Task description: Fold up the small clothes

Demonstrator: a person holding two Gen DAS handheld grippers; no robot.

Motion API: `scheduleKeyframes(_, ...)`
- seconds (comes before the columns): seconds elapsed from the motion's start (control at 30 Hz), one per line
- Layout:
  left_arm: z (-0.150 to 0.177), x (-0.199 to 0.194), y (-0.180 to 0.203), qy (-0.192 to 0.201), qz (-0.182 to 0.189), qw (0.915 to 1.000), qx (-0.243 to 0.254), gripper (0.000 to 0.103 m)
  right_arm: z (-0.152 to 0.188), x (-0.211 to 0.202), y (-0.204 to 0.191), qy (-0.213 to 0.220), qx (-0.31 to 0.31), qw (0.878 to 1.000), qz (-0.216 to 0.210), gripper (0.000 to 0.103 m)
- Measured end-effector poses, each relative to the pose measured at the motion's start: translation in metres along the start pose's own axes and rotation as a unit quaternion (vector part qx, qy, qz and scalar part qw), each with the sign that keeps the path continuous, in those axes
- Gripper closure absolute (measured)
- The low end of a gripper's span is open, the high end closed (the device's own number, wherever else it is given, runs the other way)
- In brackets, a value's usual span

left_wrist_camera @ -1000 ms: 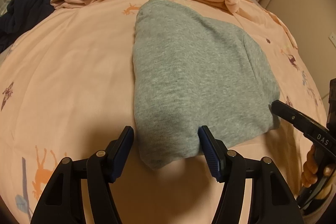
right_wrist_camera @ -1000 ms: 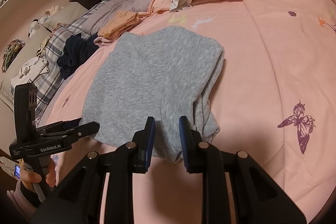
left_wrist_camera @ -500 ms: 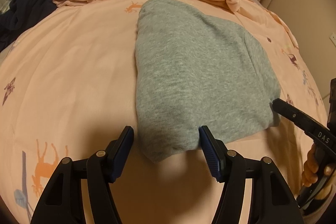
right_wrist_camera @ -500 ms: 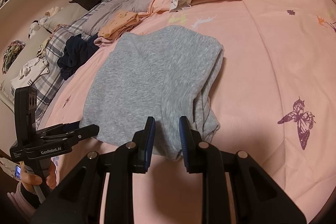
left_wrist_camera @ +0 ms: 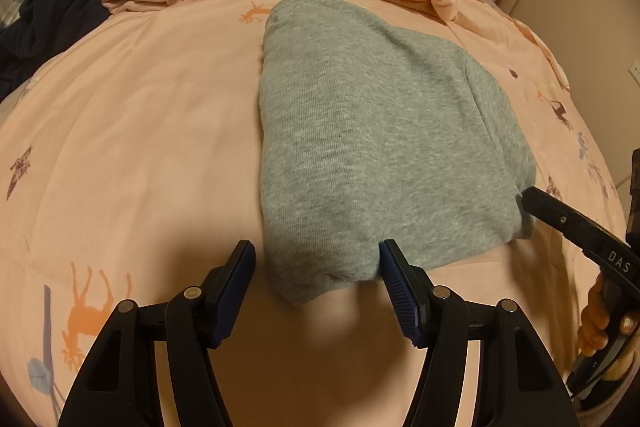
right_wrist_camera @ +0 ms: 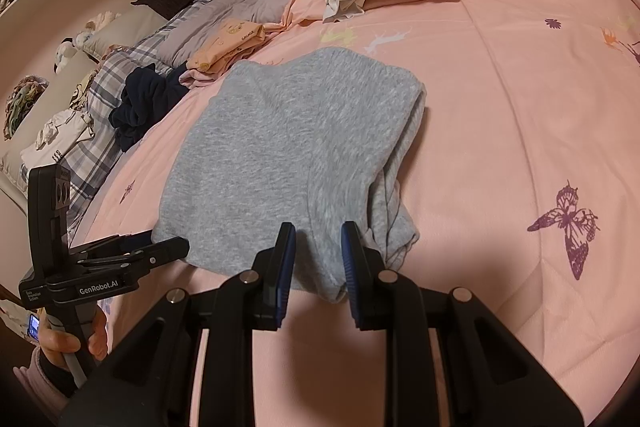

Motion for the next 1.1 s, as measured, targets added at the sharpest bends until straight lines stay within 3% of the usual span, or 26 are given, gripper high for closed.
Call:
scheduleKeyframes(0.37,0.011,-0.007,-0.002,-0.006,-0.02,0.9998,0.005,0.039,0.004,-0.008,-0.003,0.001,-0.006,1.0,0.009,0.079)
scheduleKeyframes(0.5,0.02,-0.007,-0.008,-0.014,-0.041,0.999,0.005,0.039,0.01,-0.014,-0.004,-0.003,-0.01,1.0,0.015,0.071)
scheduleKeyframes(0.7,0.03,-0.022,-0.013,-0.011,-0.056,0.9983,-0.003,0.039,0.024,-0.025,-0.005,-0.013,-0.012,0.999,0.033,0.069)
scheduleKeyframes(0.77,0.032,-0.029,-0.014,-0.008,-0.062,0.9981,-0.004,0.039,0.026,-0.031,-0.011,-0.01,-0.016,0.999,0.035,0.066)
scheduleKeyframes(1.0,0.035,-0.05,-0.01,-0.002,-0.078,0.997,0.001,0.039,0.026,-0.054,-0.031,0.008,-0.046,0.997,0.068,0.034)
scheduleKeyframes(1.1,0.034,-0.062,-0.004,0.008,-0.077,0.997,0.002,0.029,0.025,-0.063,-0.037,0.015,-0.052,0.996,0.078,0.024)
Point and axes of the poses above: each gripper's, at about its wrist camera, not at the fingertips, and x roughly the way its jaws point, y to its right, z to its underside, the point moved 9 cm from there along x, roughly the way its jaws point, and after that the axes turned 8 degrees about -z, right-handed, at the moved point
